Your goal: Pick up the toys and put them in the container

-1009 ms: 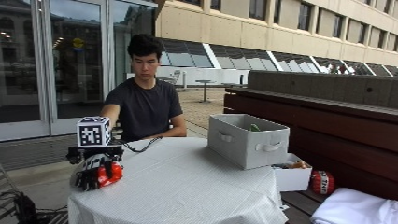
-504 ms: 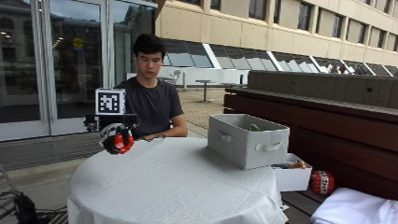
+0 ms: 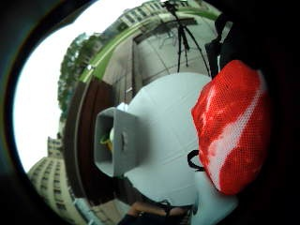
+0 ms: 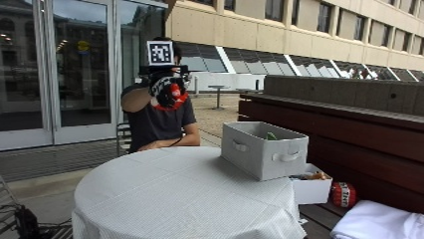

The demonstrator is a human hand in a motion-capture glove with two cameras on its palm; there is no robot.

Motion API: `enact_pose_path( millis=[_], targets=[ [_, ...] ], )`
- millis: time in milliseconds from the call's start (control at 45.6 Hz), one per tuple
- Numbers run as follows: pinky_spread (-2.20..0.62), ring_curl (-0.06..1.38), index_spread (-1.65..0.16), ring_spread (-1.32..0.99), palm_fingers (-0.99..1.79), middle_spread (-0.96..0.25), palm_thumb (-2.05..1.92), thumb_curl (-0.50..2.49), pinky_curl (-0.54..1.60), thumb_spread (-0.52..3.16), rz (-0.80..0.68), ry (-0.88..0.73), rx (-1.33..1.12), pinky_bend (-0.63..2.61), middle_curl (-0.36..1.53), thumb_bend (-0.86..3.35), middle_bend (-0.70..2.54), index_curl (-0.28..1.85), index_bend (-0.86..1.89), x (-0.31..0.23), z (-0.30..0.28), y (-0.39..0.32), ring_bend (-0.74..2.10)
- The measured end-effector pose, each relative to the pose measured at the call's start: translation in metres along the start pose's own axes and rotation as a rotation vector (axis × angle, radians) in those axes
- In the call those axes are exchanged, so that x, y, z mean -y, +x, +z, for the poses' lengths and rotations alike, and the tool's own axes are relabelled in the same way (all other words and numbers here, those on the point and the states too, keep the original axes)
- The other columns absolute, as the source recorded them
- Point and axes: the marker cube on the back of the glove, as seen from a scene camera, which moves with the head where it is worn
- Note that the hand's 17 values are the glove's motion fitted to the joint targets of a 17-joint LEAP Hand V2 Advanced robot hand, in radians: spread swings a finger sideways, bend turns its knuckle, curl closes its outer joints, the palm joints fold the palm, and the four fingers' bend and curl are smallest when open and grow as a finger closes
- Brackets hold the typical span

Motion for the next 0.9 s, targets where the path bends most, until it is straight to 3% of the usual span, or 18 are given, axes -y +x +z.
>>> enact_pose_path(
  millis=[373,899],
  targets=[
    [-0.47,0.44,-0.41,-0.45,0.97,-0.5,0.74,0.83,0.37,0.7,-0.167,0.06,-0.004,0.95,0.67,0.18,0.44,0.56,0.12,-0.026,-0.068,-0.165,1.12],
    [-0.47,0.45,-0.42,-0.45,0.96,-0.53,0.74,0.93,0.37,0.73,-0.275,0.01,0.058,0.95,0.73,0.15,0.39,0.58,0.11,-0.058,-0.053,-0.322,1.12]
  ],
)
